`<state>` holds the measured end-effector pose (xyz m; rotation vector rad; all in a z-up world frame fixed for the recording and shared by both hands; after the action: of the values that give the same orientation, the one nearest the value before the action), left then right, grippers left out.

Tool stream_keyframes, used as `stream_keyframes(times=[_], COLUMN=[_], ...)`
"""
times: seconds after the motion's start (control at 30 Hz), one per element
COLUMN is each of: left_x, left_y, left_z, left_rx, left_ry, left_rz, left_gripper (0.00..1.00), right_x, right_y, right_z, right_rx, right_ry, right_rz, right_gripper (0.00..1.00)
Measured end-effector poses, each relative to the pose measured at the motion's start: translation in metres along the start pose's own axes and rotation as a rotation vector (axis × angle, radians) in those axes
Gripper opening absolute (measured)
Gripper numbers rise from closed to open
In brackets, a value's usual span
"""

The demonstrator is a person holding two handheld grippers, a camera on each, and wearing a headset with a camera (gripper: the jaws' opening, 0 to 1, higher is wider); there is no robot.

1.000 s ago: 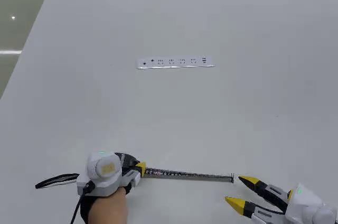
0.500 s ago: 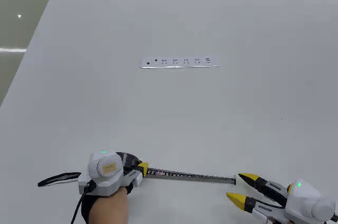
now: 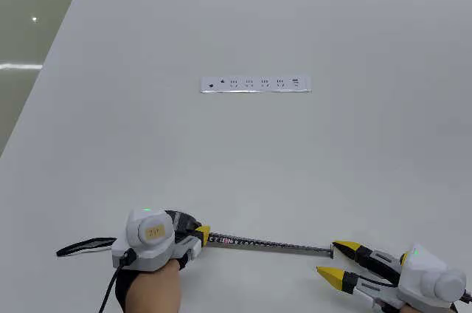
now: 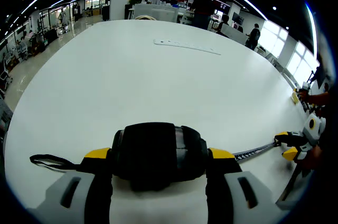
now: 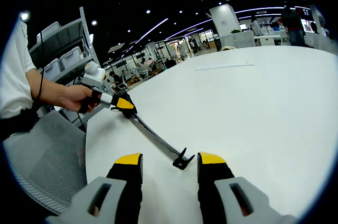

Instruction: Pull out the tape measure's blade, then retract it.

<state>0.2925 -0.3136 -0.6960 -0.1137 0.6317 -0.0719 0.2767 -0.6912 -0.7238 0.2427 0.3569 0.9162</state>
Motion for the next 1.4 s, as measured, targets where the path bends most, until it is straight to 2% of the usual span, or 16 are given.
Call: stream_keyframes(times=[0.27,0.63,0.9,1.03,1.23,1.4], left_x=[0.0,0.001,0.001,0.001,0.001,0.002], left_y=[0.0,-0.001,-0.002,-0.002,-0.002,-0.002], left_z=[0.0,-0.001,-0.002,-0.002,-0.002,-0.002], left_rx=[0.001,0.01,0.016,0.019,0.021,0.021], left_ry=[0.003,0.005,0.01,0.009,0.009,0.008], left_rz=[0.0,0.001,0.002,0.003,0.003,0.005], left_gripper=[0.7,0.71,0.71,0.71,0.71,0.71], right_x=[0.001,0.003,0.004,0.004,0.005,0.005], right_y=[-0.003,-0.008,-0.018,-0.021,-0.021,-0.023], right_z=[-0.004,-0.002,0.0,-0.001,0.0,-0.002], right_rx=[0.018,0.037,0.109,0.115,0.075,0.061], right_ry=[-0.003,0.007,0.022,0.029,0.043,0.033], right_rz=[0.005,0.035,0.09,0.112,0.138,0.131], right_gripper=[0.39,0.32,0.25,0.2,0.19,0.17])
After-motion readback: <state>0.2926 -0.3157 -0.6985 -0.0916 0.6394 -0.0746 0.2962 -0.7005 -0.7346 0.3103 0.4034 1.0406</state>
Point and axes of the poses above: the centre of the closed fingertips' face, and the gripper's own axes: x roughly forward along the fingers, y roughly to its left, z roughly out of its top, the point moved 10 cm from there along -x, roughly backward along the fingers, and after that the axes turned 12 degrees about -y, right-handed, at the moved point
